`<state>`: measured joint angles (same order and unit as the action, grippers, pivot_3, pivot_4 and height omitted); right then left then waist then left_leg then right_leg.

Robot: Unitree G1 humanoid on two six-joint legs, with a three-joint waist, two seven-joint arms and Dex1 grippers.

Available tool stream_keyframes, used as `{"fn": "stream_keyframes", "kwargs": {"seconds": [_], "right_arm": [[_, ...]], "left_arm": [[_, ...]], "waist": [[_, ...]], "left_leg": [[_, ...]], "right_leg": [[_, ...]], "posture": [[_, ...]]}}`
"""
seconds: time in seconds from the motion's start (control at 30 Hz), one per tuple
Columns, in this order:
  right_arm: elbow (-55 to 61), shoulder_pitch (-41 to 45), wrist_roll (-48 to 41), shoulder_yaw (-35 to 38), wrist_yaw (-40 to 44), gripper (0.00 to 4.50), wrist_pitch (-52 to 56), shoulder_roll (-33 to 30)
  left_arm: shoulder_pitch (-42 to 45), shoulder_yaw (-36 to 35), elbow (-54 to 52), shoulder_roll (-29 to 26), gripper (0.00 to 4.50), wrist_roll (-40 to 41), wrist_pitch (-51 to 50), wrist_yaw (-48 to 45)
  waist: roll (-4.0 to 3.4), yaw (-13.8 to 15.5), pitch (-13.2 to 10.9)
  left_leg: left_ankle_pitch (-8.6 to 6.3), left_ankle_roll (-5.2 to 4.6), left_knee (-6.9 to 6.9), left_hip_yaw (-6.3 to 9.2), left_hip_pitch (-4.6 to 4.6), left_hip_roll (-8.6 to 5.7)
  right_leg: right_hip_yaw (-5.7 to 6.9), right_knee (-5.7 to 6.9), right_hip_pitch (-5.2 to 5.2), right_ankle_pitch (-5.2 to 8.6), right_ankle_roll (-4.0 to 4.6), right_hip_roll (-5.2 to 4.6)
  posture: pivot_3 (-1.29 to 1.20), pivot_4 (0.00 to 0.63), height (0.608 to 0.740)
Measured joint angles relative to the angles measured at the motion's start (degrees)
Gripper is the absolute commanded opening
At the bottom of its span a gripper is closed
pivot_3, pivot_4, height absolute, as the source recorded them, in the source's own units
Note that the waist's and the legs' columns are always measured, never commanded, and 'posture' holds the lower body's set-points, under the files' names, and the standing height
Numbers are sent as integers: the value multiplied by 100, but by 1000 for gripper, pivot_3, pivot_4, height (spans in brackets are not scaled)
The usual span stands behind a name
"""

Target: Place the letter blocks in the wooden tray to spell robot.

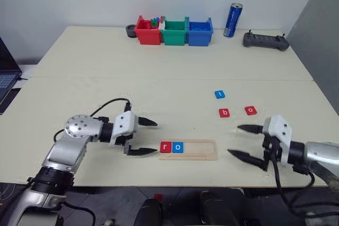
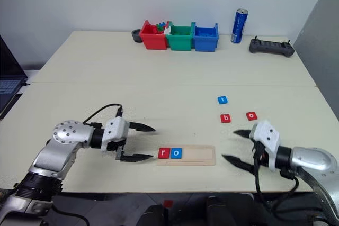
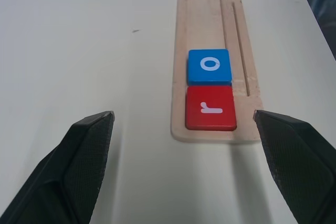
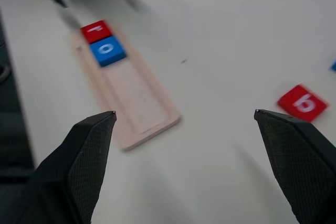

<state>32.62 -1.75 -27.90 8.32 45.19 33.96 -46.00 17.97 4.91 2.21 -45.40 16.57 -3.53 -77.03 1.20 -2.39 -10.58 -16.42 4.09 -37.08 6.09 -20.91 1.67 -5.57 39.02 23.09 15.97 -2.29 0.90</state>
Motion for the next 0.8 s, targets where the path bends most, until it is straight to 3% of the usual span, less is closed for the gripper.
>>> {"fn": "stream_keyframes", "kwargs": {"seconds": [0.3, 0.57, 0.8], "right_arm": [[-1160, 1343, 1026, -801, -1644, 4500, 527, 1301], [-1522, 1570, 1555, -1180, -2806, 4500, 1327, 2203], [-1647, 1704, 1757, -1226, -3120, 4500, 1370, 2648]], "left_arm": [[-199, -526, -384, 40, 4495, 643, -305, 108], [-422, -550, -675, -87, 4495, 976, -519, -149], [-384, -529, -724, -109, 4495, 1031, -603, -410]], "waist": [[-2, -32, -1], [-5, -55, -3], [-5, -92, -2]], "left_leg": [[0, 1, 4, 0, -6, -1], [0, 0, 7, 3, -8, -2], [0, 0, 8, 3, -5, -1]], "right_leg": [[0, 3, 8, -4, 8, -3], [3, 3, 12, -3, 9, -3], [3, 4, 11, -3, 9, -2]], "posture": [[0, 150, 740], [0, 150, 740], [0, 150, 740]]}}
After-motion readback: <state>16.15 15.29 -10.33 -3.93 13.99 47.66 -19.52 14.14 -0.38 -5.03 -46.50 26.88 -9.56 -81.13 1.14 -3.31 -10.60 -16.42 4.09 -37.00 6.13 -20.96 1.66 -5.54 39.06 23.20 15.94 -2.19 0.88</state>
